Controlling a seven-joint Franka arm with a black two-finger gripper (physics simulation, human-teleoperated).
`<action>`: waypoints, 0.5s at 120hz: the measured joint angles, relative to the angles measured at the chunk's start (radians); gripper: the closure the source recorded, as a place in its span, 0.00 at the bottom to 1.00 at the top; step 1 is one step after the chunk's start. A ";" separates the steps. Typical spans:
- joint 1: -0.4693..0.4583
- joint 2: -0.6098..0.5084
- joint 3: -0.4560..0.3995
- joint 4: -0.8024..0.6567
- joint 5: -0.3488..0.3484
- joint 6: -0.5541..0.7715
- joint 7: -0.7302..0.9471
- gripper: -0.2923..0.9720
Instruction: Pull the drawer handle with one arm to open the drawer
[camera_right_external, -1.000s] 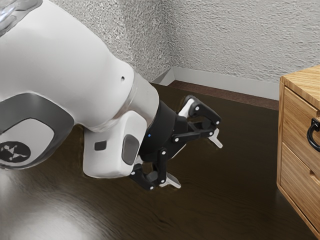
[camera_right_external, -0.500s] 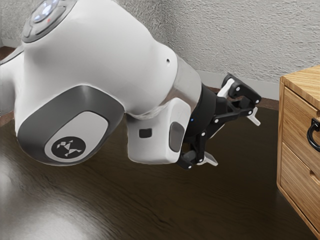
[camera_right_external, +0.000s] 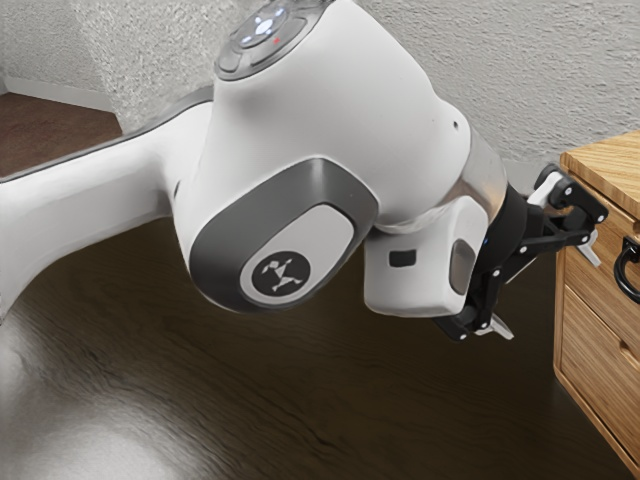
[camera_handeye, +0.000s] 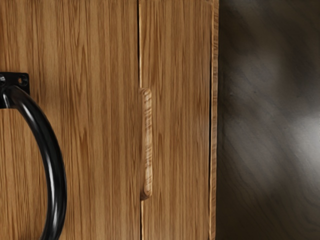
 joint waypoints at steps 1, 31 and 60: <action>0.000 0.001 0.000 0.000 0.000 0.000 0.001 0.23; -0.007 0.042 -0.005 0.042 -0.008 0.004 0.016 0.23; -0.020 0.107 -0.004 0.087 -0.017 0.005 0.025 0.23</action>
